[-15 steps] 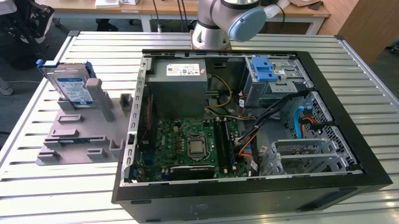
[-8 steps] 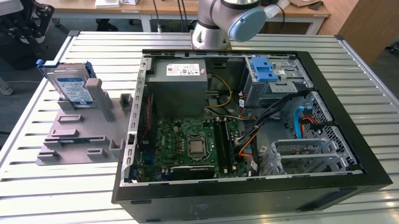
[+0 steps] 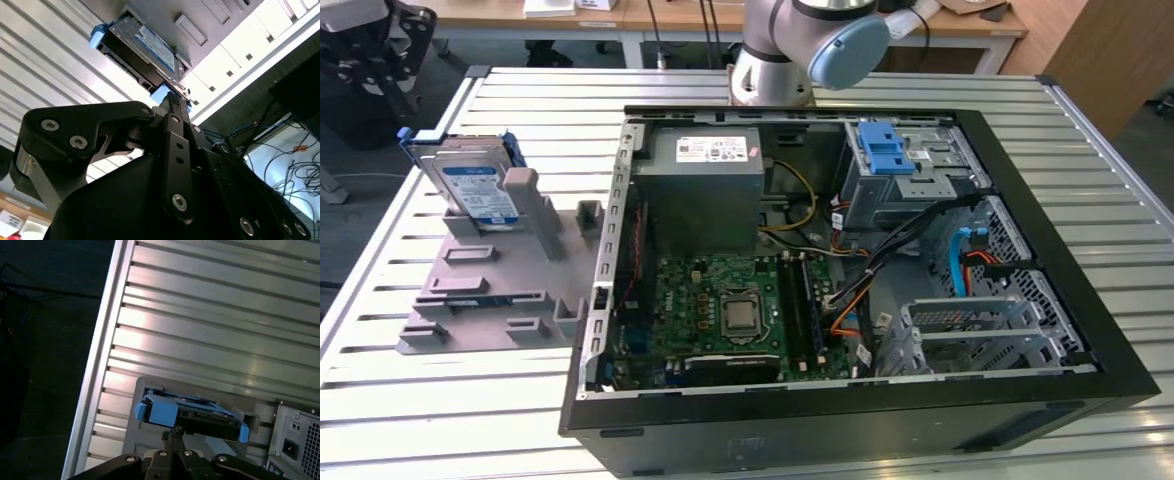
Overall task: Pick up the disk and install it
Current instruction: 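Pick up the disk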
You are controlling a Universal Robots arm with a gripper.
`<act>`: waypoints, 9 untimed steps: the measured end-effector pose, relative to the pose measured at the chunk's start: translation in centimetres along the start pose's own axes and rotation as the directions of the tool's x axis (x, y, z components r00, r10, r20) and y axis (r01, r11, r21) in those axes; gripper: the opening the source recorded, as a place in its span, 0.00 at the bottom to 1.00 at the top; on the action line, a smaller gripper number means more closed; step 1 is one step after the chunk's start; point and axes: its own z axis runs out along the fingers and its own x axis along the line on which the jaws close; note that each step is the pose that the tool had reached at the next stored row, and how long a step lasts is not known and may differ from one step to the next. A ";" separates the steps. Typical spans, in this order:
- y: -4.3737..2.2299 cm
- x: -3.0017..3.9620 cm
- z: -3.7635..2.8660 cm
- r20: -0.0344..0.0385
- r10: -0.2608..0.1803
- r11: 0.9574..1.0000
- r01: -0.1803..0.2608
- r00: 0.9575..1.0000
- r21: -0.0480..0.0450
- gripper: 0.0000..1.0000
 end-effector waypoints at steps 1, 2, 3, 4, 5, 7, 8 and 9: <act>0.00 0.00 0.00 -0.001 -0.018 1.000 0.018 1.000 0.000 0.11; 0.00 0.00 0.01 -0.002 -0.037 0.999 0.037 0.999 -0.001 0.11; 0.00 0.00 0.01 -0.003 -0.054 0.999 0.054 0.999 -0.001 0.11; 0.00 0.00 0.02 -0.004 -0.069 0.998 0.069 0.998 -0.001 0.11; 0.00 0.00 0.02 -0.005 -0.083 0.997 0.083 0.997 -0.001 0.11; -0.01 -0.01 0.02 -0.007 -0.104 0.995 0.104 0.995 0.002 0.11; 0.00 -0.01 0.01 -0.010 -0.111 0.994 0.111 0.994 0.006 0.11; -0.01 0.00 0.04 -0.011 -0.118 0.993 0.118 0.993 0.008 0.11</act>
